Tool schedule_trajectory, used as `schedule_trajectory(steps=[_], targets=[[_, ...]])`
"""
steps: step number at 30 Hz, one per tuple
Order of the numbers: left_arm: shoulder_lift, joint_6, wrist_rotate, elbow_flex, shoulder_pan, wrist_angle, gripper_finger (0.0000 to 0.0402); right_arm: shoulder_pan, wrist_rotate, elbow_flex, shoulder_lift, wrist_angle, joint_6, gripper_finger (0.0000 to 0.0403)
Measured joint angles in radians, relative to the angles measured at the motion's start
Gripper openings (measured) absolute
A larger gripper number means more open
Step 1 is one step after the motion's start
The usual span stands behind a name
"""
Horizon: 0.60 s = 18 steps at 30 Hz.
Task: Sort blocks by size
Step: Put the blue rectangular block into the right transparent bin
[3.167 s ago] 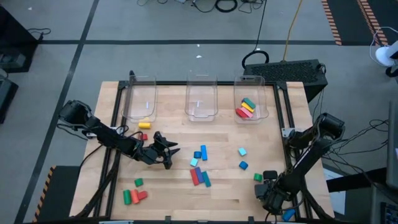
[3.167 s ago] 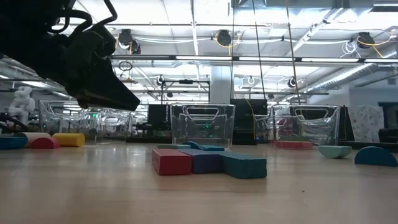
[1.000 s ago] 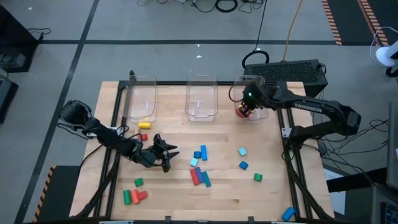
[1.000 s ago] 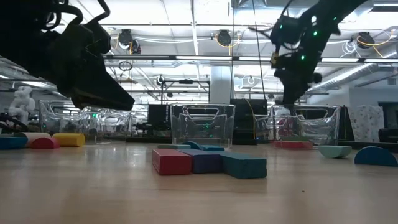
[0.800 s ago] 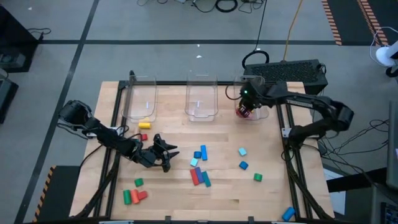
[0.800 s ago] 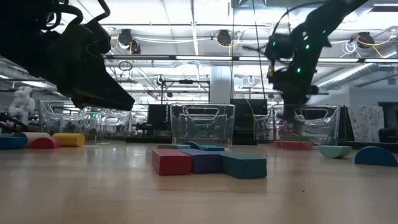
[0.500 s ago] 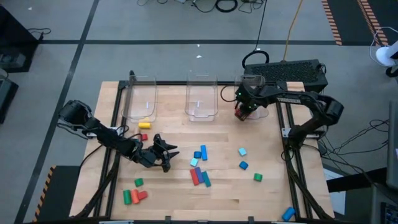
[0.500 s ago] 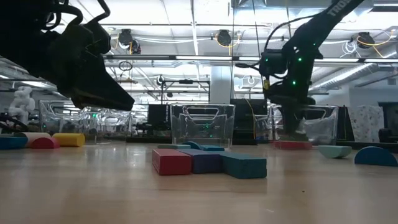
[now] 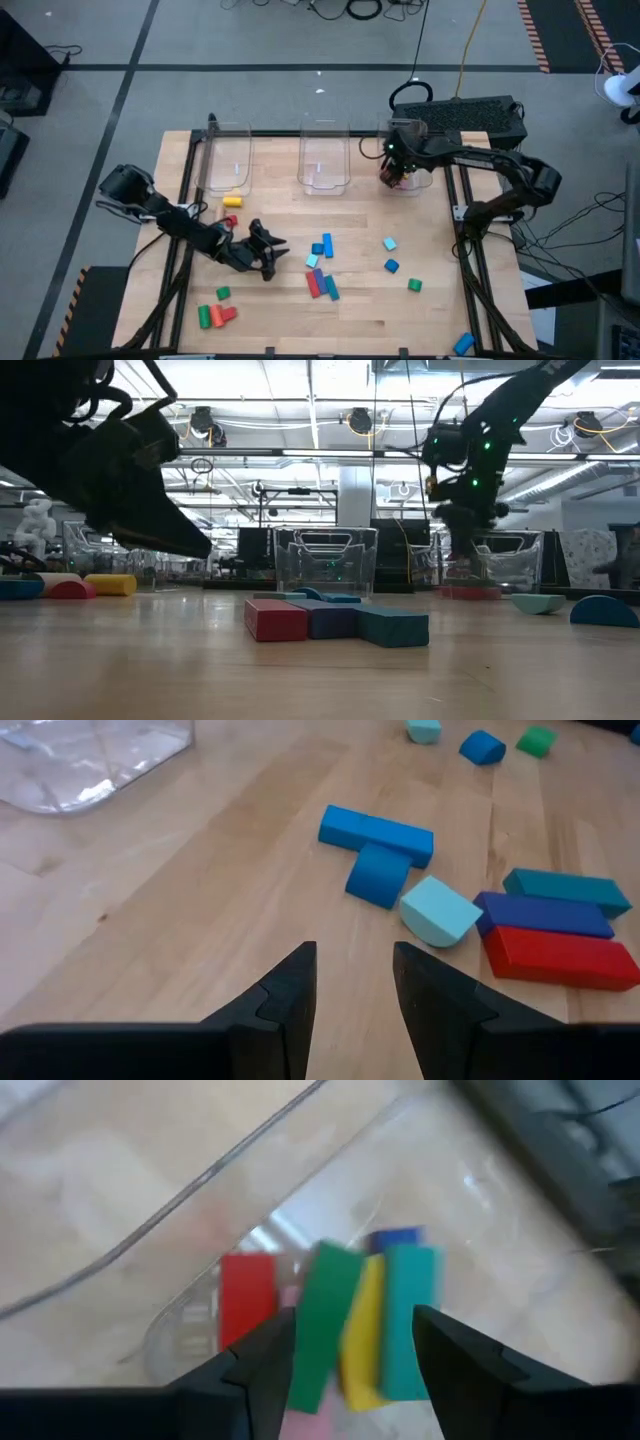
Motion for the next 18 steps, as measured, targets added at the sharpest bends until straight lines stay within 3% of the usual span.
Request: schedule_trajectory(steps=[7,10,18], targets=[[0.067,0.134,0.034,0.011,-0.004,0.120,0.0136,0.059,0.010,0.000,-0.202,0.005,0.050,0.0180],[0.089,0.222,0.042,0.047,-0.008,0.125,0.0136,0.123,-0.050,0.000,-0.268,0.000,0.075,0.0179],[0.120,0.289,0.028,0.090,0.005,0.121,0.0136,0.395,-0.071,0.000,-0.249,0.045,0.175,0.0178]])
